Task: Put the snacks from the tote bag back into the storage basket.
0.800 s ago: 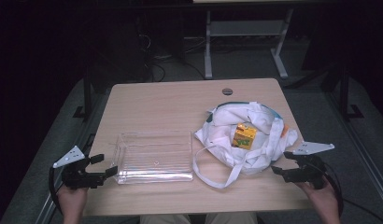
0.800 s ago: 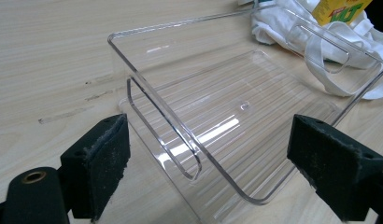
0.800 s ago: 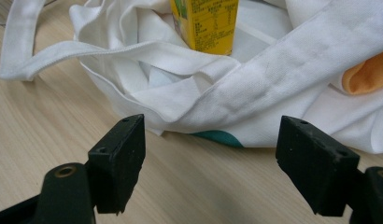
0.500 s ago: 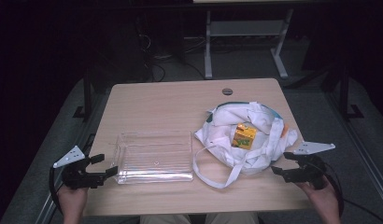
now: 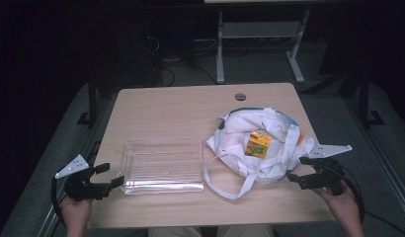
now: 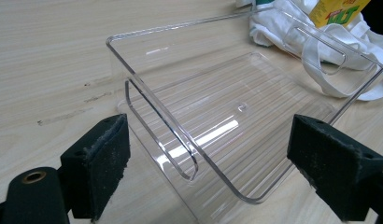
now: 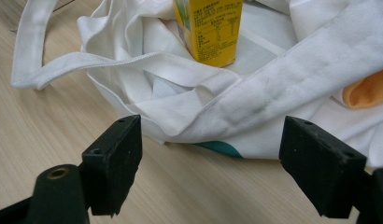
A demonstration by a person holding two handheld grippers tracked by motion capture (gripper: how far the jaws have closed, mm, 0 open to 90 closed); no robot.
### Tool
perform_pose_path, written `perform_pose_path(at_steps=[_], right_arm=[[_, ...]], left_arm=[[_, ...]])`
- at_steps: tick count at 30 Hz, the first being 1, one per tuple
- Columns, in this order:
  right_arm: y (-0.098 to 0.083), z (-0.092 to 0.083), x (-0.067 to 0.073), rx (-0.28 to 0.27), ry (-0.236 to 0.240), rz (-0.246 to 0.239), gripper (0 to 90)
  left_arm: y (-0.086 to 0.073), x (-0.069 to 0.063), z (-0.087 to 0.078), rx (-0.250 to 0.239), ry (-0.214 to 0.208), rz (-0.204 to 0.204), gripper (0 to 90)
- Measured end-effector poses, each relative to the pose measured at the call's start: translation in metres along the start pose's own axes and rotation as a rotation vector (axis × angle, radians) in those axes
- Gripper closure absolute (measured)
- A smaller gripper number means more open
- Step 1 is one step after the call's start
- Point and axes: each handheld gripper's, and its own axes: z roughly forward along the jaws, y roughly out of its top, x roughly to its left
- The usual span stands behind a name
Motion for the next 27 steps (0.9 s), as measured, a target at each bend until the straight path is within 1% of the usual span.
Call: perform_pose_path(at_steps=[2,3,5,6,7,8,11,12,13,15,16,17,18,21,22,25,26,27], right_arm=[[0.004,0.001,0.0,0.009,0.006,-0.009,20.5],[0.006,0.0,0.001,0.012,0.005,-0.005,19.8],[0.01,0.0,0.002,0.004,0.008,-0.013,19.7],[0.014,-0.001,0.002,0.002,0.004,-0.028,19.0],[0.014,-0.001,0.002,0.002,0.004,-0.028,19.0],[0.018,-0.002,0.002,0.009,0.011,-0.03,18.2],[0.021,-0.003,0.001,0.016,0.018,-0.029,16.9],[0.023,-0.003,0.001,0.017,0.016,-0.032,16.6],[0.026,-0.004,0.0,0.02,0.024,-0.035,16.1],[0.03,-0.004,0.0,0.024,0.027,-0.044,15.1],[0.036,-0.004,0.0,0.034,0.035,-0.053,14.6],[0.036,-0.004,0.0,0.034,0.035,-0.053,14.6],[0.041,-0.005,0.001,0.044,0.033,-0.058,14.6],[0.046,-0.004,0.0,0.047,0.03,-0.068,14.6],[0.049,-0.005,0.001,0.054,0.029,-0.062,14.6],[0.056,-0.005,0.002,0.053,0.032,-0.077,14.1],[0.059,-0.005,0.001,0.056,0.035,-0.082,14.0],[0.059,-0.005,0.001,0.056,0.035,-0.082,14.0]], left_arm=[[0.0,0.0,0.0,-0.007,0.001,-0.003,12.9],[0.0,0.0,0.0,-0.009,0.001,-0.004,12.9],[0.0,0.0,0.0,-0.005,0.0,-0.004,12.9],[0.0,0.001,0.0,-0.004,0.001,-0.004,12.9],[-0.001,0.001,0.0,-0.006,0.001,-0.004,12.9],[0.0,0.0,0.0,-0.01,-0.001,-0.005,12.9],[0.0,0.0,0.0,-0.01,-0.001,-0.005,12.9],[0.0,0.0,0.0,-0.006,-0.001,-0.004,12.9],[0.0,0.0,0.0,-0.002,-0.001,-0.002,12.9],[0.0,0.0,0.0,-0.003,-0.001,-0.003,12.9],[0.0,-0.001,0.0,-0.003,-0.002,-0.002,12.9],[0.0,-0.001,0.0,-0.003,-0.002,-0.002,12.9],[0.0,-0.001,0.0,-0.003,-0.003,0.0,12.9],[0.0,0.0,0.0,-0.006,-0.002,0.001,12.9],[0.0,0.0,0.0,-0.008,-0.003,-0.003,12.9],[0.0,0.0,0.0,-0.008,-0.004,0.002,12.9],[0.0,0.0,0.0,-0.012,-0.004,-0.005,12.9],[0.0,0.0,0.0,-0.012,-0.004,-0.005,12.9]])
